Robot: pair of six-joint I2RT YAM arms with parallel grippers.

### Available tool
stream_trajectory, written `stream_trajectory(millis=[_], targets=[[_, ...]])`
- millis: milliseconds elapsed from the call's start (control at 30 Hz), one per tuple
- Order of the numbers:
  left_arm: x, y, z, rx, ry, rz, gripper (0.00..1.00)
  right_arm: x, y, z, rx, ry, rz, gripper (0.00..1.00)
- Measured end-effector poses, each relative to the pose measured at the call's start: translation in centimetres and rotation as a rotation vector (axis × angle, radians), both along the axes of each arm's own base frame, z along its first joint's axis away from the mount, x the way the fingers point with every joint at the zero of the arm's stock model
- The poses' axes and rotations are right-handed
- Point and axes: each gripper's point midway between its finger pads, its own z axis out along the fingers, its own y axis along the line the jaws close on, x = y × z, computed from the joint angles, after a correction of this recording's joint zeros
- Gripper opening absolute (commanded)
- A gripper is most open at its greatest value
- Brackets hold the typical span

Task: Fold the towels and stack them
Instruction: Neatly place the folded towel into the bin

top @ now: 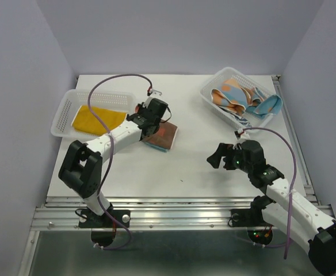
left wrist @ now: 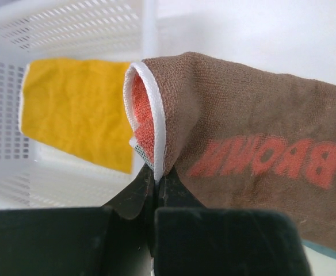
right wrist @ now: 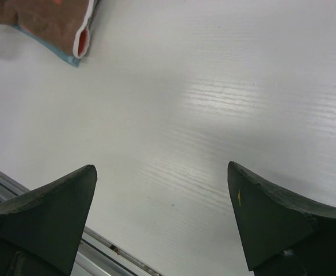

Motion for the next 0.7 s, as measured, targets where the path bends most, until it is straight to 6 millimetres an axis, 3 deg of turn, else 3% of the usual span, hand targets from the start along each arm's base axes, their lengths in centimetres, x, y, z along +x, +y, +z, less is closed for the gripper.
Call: stream_trajectory(millis=[167, 400, 500, 700], targets=[[2.5, 3.0, 4.6, 0.035, -0.054, 0.013, 0.0, 0.0, 0.0, 0.0, -0.001, -0.001, -0.003, 1.0], [3.2, 7.1, 9.8, 0.065, -0.092, -0.005, 0.0, 0.2, -0.2, -0.2, -0.01, 0.003, -0.013, 1.0], [3.6, 9.7, 10.2, 0.072, -0.073, 0.011, 0.0, 0.2, -0.3, -0.3, -0.015, 0.004, -0.019, 1.0], [3.8, 15.3, 8.8, 0.106, -0.006, 0.059, 0.0, 0.4, -0.5, -0.3, -0.022, 0.001, -0.031, 1.0]])
